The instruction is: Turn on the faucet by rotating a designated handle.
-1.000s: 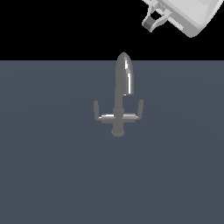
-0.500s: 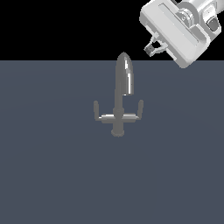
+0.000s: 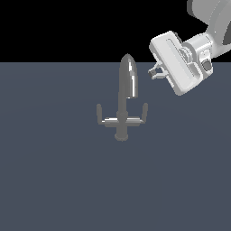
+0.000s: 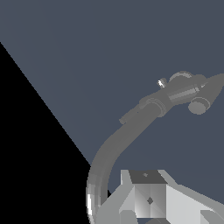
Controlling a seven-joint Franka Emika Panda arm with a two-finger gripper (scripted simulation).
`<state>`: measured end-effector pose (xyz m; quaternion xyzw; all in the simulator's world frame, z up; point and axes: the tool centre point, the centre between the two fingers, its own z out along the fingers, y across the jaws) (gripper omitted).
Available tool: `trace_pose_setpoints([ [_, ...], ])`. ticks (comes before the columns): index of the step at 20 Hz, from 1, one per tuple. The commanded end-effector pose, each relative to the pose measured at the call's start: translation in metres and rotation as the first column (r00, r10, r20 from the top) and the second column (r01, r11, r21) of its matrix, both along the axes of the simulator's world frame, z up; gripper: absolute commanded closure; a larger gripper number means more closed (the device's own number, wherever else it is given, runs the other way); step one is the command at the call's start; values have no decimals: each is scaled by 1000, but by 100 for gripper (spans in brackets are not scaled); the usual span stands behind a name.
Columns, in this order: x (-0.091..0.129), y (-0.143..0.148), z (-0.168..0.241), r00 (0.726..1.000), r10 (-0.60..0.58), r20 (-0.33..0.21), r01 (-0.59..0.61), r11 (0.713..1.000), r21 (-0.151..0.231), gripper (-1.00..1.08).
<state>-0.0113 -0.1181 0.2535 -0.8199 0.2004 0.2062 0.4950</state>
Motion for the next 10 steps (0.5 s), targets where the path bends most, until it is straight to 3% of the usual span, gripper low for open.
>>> trace_pose_setpoints([
  [1, 7, -1, -17, 1000, -21, -24, 22, 998, 55, 108],
  [10, 28, 1, -76, 989, -82, -121, 109, 965, 238, 108],
])
